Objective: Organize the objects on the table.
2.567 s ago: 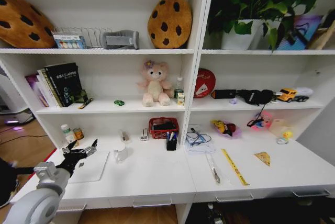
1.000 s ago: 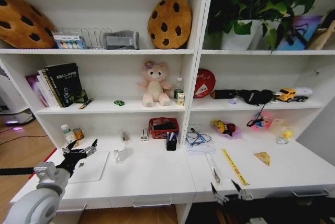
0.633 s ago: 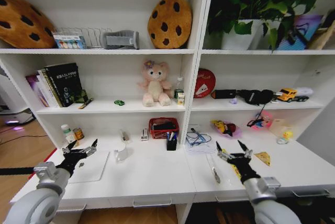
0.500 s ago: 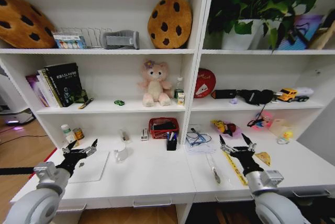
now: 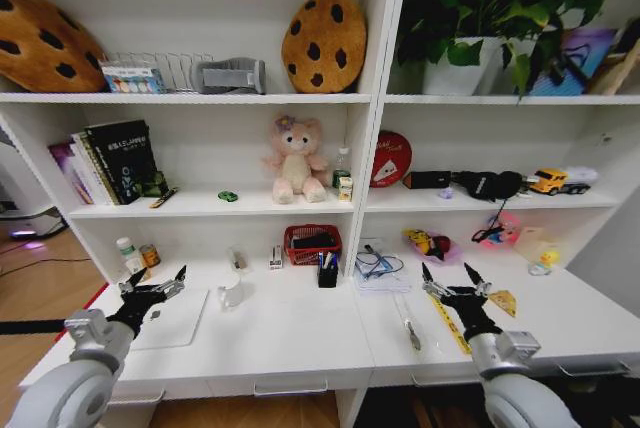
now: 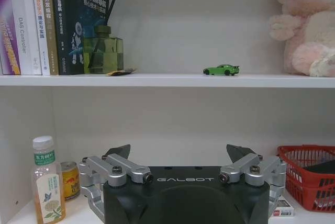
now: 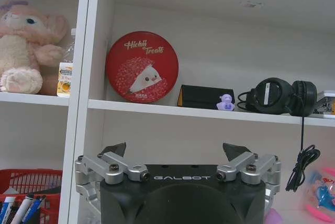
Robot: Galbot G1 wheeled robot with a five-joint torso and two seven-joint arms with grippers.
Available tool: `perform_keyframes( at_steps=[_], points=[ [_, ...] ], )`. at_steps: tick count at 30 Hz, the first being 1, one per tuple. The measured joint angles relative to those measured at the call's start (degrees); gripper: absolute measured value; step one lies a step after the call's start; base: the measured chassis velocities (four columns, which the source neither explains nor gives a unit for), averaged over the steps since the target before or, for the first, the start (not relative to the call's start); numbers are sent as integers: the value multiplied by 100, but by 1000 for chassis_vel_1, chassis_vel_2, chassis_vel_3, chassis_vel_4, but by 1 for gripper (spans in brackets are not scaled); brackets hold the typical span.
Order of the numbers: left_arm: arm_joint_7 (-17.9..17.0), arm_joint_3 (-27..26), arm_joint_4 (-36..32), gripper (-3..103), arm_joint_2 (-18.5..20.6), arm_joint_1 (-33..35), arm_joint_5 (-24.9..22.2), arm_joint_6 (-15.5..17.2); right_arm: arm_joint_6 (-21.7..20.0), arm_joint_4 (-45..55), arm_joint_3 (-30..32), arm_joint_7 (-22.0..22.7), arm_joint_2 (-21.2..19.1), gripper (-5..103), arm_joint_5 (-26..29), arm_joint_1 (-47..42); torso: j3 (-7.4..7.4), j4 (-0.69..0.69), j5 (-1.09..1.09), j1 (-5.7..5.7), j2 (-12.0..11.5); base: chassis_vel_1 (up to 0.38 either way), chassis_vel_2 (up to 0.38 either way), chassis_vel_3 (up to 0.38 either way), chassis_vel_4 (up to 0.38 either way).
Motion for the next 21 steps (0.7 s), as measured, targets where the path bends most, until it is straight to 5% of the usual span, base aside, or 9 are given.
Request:
perform_keyframes(
  at_steps=[21],
  points=[
    [2,1,0,100,0,0,0,0,-64,-103,-110,-22,2,100,30,21,0,0,-5,-2,1,-188,-184,184,191]
  ],
)
